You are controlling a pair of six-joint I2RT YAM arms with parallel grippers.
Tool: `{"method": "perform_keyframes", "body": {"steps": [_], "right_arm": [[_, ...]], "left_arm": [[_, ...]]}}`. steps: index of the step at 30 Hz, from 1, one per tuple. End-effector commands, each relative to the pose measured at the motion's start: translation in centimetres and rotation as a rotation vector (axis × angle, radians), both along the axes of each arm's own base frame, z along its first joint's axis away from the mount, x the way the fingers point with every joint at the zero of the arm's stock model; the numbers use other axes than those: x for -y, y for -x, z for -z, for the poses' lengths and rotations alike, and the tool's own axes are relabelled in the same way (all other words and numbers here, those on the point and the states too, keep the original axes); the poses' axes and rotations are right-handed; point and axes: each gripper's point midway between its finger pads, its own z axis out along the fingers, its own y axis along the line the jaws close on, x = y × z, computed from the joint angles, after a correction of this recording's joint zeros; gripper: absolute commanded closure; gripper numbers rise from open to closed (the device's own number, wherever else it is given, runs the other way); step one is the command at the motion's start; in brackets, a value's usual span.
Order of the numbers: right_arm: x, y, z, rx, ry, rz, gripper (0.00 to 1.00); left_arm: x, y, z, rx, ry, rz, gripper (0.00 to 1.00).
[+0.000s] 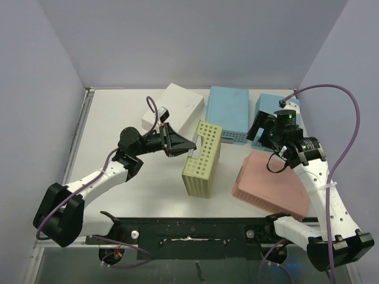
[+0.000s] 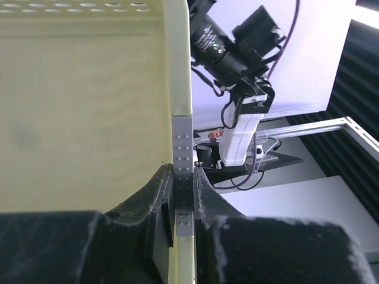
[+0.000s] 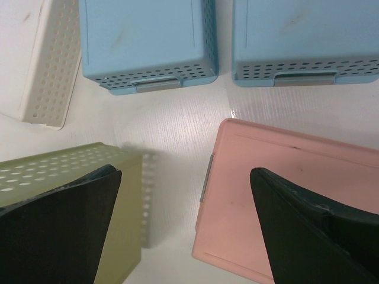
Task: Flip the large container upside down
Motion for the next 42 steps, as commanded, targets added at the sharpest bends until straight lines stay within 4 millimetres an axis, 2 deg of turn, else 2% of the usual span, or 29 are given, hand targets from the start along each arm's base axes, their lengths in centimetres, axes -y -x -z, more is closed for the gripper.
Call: {"method": "perform_keyframes", "body": {"steps": [1, 3, 7, 9, 10, 12, 13, 14, 16, 18, 23, 24, 26, 28, 30, 32, 36, 38, 42], "right_arm": [[0.1, -0.6, -1.1, 0.05, 0.0, -0.002, 0.02], [0.1, -0.7, -0.9, 0.044, 0.0, -0.004, 0.02], [-0.3, -0.7, -0.4, 0.033, -0.01, -0.018, 0.02], [-0.4, -0.8, -0.3, 0.034, -0.016, -0.023, 0.02], [-0.5, -0.8, -0.2, 0.032, -0.018, -0.025, 0.02], [-0.6, -0.8, -0.1, 0.032, -0.021, -0.031, 0.02], [-0.6, -0.8, -0.1, 0.031, -0.021, -0.032, 0.02], [-0.7, -0.8, -0.1, 0.031, -0.02, -0.035, 0.02], [-0.6, -0.7, 0.1, 0.027, -0.018, -0.034, 0.02], [-0.5, -0.7, 0.3, 0.024, -0.015, -0.035, 0.02], [-0.4, -0.5, 1.0, 0.007, -0.009, -0.033, 0.02], [-0.5, -0.6, 1.1, 0.003, -0.011, -0.036, 0.02], [-0.8, -0.7, 1.4, -0.004, -0.021, -0.049, 0.02], [-1.6, -0.8, 1.8, -0.012, -0.052, -0.075, 0.03], [-3.2, -1.1, 2.4, -0.016, -0.112, -0.122, 0.02], [-5.3, -1.1, 3.5, -0.035, -0.167, -0.171, 0.02], [-10.2, -0.5, 6.3, -0.11, -0.156, -0.268, 0.02], [-11.7, -0.2, 7.8, -0.153, -0.151, -0.296, 0.03], [-13.6, 0.4, 10.4, -0.216, -0.151, -0.334, 0.03]], "left_arm": [[-0.1, 0.8, -2.4, 0.084, 0.114, -0.014, 1.0], [-0.2, 1.1, -1.4, 0.053, 0.111, -0.01, 1.0], [-1.5, 1.3, -0.8, -0.007, 0.168, -0.021, 1.0], [-2.4, 0.9, 0.3, -0.053, 0.166, -0.031, 1.0], [-2.9, 0.6, 1.0, -0.072, 0.155, -0.038, 0.97], [-4.2, 0.0, 2.3, -0.108, 0.139, -0.061, 0.78], [-5.0, -0.4, 2.9, -0.12, 0.127, -0.078, 0.61], [-5.6, -0.7, 3.7, -0.127, 0.099, -0.087, 0.48], [-7.1, -1.6, 5.3, -0.131, 0.022, -0.117, 0.37], [-8.7, -2.5, 6.5, -0.12, -0.071, -0.159, 0.32], [-12.0, -4.5, 10.2, -0.099, -0.397, -0.234, 0.32], [-12.8, -4.4, 11.8, -0.14, -0.506, -0.256, 0.32], [-15.0, -5.1, 12.8, -0.12, -0.666, -0.307, 0.31], [-17.5, -6.3, 12.5, -0.073, -0.798, -0.381, 0.31], [-20.0, -7.2, 12.4, -0.067, -0.926, -0.47, 0.31], [-22.0, -8.0, 12.2, -0.069, -1.017, -0.546, 0.31], [-26.0, -9.1, 11.5, -0.097, -1.142, -0.7, 0.3], [-27.7, -9.6, 10.5, -0.095, -1.185, -0.777, 0.3], [-29.2, -10.3, 7.5, -0.039, -1.213, -0.88, 0.3]]}}
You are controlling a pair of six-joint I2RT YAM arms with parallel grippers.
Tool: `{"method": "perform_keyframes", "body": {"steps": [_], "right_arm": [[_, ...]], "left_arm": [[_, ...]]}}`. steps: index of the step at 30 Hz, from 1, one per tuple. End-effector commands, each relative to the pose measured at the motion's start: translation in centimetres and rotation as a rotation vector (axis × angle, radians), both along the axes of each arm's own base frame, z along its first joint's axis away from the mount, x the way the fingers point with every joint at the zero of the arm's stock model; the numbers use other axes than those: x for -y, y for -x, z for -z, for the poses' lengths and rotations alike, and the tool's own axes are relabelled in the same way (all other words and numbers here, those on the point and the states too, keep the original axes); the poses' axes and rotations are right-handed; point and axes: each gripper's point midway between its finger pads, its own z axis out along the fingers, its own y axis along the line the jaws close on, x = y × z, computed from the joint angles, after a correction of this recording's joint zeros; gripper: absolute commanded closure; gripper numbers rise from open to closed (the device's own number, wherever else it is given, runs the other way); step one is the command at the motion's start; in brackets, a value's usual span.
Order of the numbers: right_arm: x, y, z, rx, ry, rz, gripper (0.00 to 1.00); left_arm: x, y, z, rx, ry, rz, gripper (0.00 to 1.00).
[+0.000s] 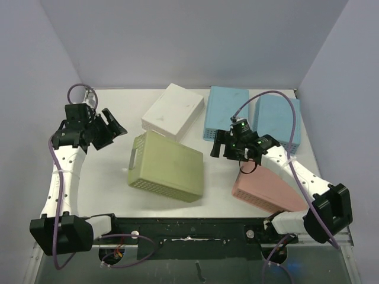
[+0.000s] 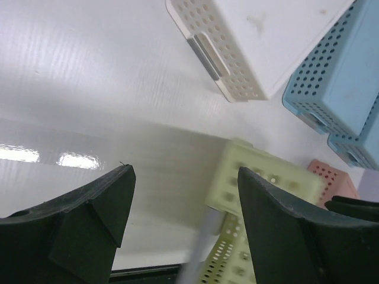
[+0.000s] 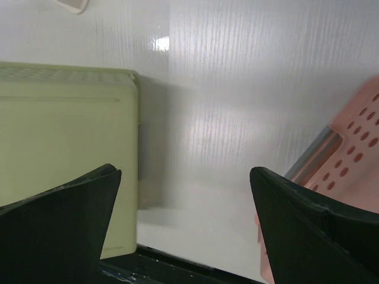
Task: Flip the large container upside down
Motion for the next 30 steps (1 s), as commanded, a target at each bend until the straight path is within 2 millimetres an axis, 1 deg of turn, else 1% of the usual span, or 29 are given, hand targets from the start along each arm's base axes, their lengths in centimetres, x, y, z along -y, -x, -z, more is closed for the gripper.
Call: {"method": "perform_keyframes", "body": {"steps": [1, 4, 7, 8, 10, 11, 13, 16, 18, 19, 20, 22, 23, 24, 26, 28, 30], "right_arm": [[-2.3, -0.3, 1.1, -0.002, -0.055, -0.018, 0.02], [-3.2, 0.3, 2.9, -0.043, -0.045, -0.041, 0.02], [-4.3, 0.9, 4.3, -0.068, -0.025, -0.049, 0.02], [-4.8, 1.1, 4.6, -0.073, -0.027, -0.051, 0.02], [-6.7, 1.7, 5.5, -0.085, -0.036, -0.08, 0.03], [-7.8, 1.9, 5.7, -0.088, -0.045, -0.097, 0.02], [-10.6, 2.2, 6.4, -0.097, -0.066, -0.143, 0.02], [-15.8, 2.0, 6.6, -0.099, -0.106, -0.228, 0.02], [-19.3, 1.1, 6.7, -0.086, -0.116, -0.272, 0.02], [-21.1, 0.5, 6.4, -0.078, -0.128, -0.295, 0.02], [-23.0, -0.5, 5.4, -0.057, -0.148, -0.32, 0.02], [-24.7, -1.8, 4.6, -0.032, -0.146, -0.353, 0.02], [-24.8, -2.4, 4.1, -0.013, -0.132, -0.353, 0.02], [-24.3, -3.1, 3.7, 0.008, -0.113, -0.345, 0.02], [-22.1, -4.4, 2.8, 0.042, -0.074, -0.304, 0.02], [-18.2, -5.7, 2.1, 0.062, -0.03, -0.235, 0.02], [-13.1, -6.4, 1.6, 0.08, 0.033, -0.14, 0.02]], "left_arm": [[-3.0, -0.9, -4.3, 0.108, -0.151, -0.081, 0.3], [-2.6, -1.2, -5.5, 0.154, -0.135, -0.07, 0.3], [-1.4, -1.3, -5.7, 0.179, -0.088, -0.018, 0.3], [-1.0, -1.2, -5.6, 0.183, -0.074, -0.002, 0.3], [-0.4, -1.1, -5.7, 0.194, -0.063, 0.027, 0.3], [-0.3, -1.1, -5.8, 0.198, -0.064, 0.033, 0.3], [-0.2, -1.0, -6.1, 0.204, -0.07, 0.037, 0.3], [-0.2, -1.0, -6.6, 0.218, -0.08, 0.038, 0.3], [-0.4, -1.1, -6.9, 0.224, -0.092, 0.041, 0.3], [-0.6, -1.0, -7.2, 0.224, -0.107, 0.033, 0.3], [-0.8, -0.9, -7.3, 0.222, -0.12, 0.026, 0.3], [-1.3, -0.8, -7.5, 0.215, -0.145, 0.005, 0.3], [-1.4, -0.8, -7.4, 0.208, -0.151, 0.001, 0.3], [-1.3, -0.7, -7.2, 0.202, -0.153, 0.0, 0.3], [-1.3, -0.6, -6.8, 0.19, -0.15, -0.009, 0.3], [-1.4, -0.8, -6.2, 0.18, -0.149, -0.035, 0.3], [-0.8, -0.9, -5.8, 0.176, -0.139, -0.011, 0.3]]}}
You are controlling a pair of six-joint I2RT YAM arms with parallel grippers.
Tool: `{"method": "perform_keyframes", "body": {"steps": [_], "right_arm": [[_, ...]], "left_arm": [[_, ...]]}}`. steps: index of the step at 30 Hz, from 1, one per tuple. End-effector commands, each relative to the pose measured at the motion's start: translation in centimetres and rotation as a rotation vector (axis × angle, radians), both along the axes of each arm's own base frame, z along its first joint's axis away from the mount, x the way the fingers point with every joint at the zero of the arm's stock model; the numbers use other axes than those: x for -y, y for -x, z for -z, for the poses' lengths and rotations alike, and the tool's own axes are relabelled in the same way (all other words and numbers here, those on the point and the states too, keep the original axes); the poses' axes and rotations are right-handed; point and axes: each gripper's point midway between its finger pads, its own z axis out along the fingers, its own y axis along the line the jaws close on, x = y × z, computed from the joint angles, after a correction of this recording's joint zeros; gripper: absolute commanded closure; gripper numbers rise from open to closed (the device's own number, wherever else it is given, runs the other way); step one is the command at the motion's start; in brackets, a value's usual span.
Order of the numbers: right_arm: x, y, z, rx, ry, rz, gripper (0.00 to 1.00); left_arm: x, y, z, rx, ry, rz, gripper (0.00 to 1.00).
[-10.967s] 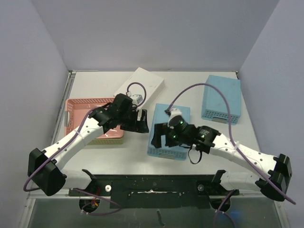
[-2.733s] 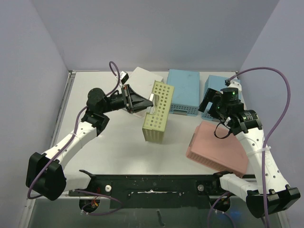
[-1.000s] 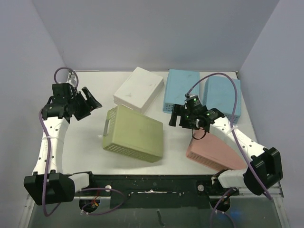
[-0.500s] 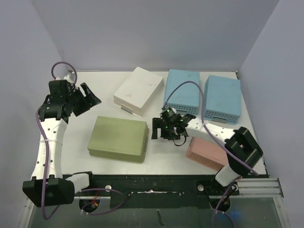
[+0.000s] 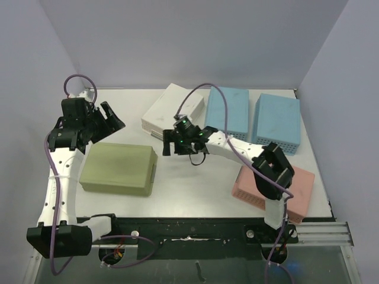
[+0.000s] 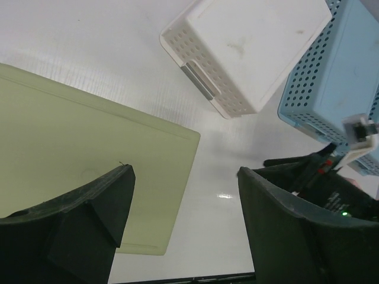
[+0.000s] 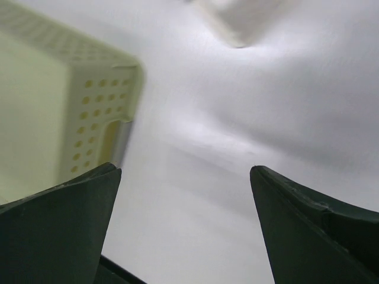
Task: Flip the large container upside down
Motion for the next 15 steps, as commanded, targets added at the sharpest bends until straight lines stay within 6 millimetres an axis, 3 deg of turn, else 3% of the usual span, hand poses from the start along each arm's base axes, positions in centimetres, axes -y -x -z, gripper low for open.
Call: {"method": "perform_keyframes", "body": {"steps": [1, 5, 8, 12, 15], "right_arm": [[11.5, -3.7, -5.4, 0.156, 0.109, 0.228, 0.02], [22.6, -3.2, -7.2, 0.198, 0.264, 0.465, 0.02], [28.6, -1.7, -8.7, 0.22, 0.297, 0.62, 0.02], [34.1, 0.0, -11.8, 0.275, 0.248, 0.8, 0.02], [36.2, 1.2, -15.0, 0.344, 0.183, 0.9, 0.02]], "left_arm": [[0.8, -0.5, -1.1, 0.056, -0.009, 0.034, 0.3], [5.4, -0.7, -2.0, 0.119, -0.048, 0.203, 0.35], [9.6, -0.4, -2.4, 0.166, -0.072, 0.289, 0.33], [15.7, 0.9, -1.9, 0.182, -0.077, 0.417, 0.32], [19.2, 2.2, -1.0, 0.182, -0.126, 0.488, 0.31]]}}
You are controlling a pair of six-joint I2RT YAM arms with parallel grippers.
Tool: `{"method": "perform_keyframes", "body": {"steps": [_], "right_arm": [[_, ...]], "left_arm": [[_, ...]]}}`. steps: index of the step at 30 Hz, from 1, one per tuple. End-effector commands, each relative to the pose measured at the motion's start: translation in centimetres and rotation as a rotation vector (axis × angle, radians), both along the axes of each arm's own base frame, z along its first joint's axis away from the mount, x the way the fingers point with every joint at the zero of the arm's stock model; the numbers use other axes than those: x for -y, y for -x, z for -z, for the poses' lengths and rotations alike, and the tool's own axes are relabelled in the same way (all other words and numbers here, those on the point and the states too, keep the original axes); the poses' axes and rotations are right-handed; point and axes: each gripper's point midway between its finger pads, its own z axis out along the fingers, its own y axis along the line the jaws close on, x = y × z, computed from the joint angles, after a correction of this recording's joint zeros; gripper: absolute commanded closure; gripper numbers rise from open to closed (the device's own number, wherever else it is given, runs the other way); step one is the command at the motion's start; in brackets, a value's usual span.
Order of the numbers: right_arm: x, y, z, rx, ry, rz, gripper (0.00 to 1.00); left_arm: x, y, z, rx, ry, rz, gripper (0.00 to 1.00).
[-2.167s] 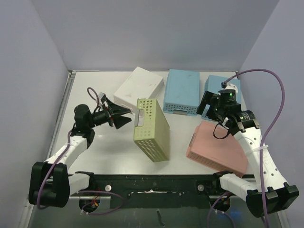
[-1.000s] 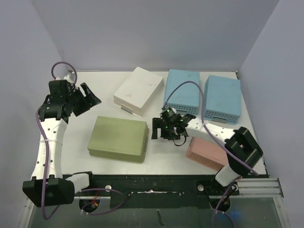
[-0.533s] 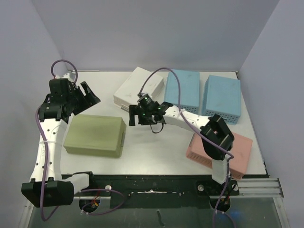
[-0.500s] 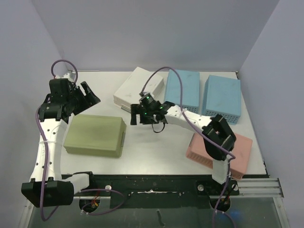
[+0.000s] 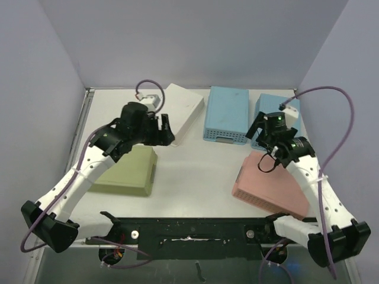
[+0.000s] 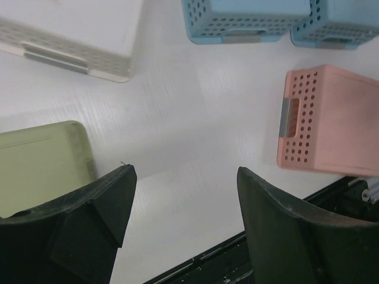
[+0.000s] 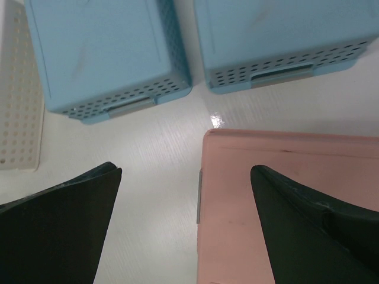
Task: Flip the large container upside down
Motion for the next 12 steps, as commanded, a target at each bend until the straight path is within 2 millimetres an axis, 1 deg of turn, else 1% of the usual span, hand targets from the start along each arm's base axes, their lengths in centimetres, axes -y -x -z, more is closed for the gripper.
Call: {"method": "perform_keyframes", "body": {"steps": [1, 3, 5, 7, 10, 12], "right_arm": [[3.6, 1.7, -4.4, 0.145, -0.015, 0.146, 0.02], [4.0, 2.1, -5.7, 0.211, -0.024, 0.153, 0.02], [4.5, 2.5, -6.2, 0.241, -0.017, 0.164, 0.02], [4.9, 2.8, -6.1, 0.236, -0.003, 0.177, 0.02], [5.1, 3.1, -5.2, 0.19, 0.018, 0.185, 0.02], [5.1, 3.1, -4.8, 0.169, 0.025, 0.186, 0.02]], "left_arm": [[4.0, -0.2, -0.8, 0.103, -0.036, 0.032, 0.31], [4.6, 0.0, -0.3, 0.106, -0.048, 0.044, 0.31], [4.6, -0.1, -0.1, 0.108, -0.051, 0.044, 0.31], [4.5, -0.2, -0.1, 0.112, -0.056, 0.038, 0.31], [4.1, -0.1, -0.2, 0.133, -0.054, 0.031, 0.31], [3.4, -0.3, -0.9, 0.169, -0.046, -0.009, 0.31]]}}
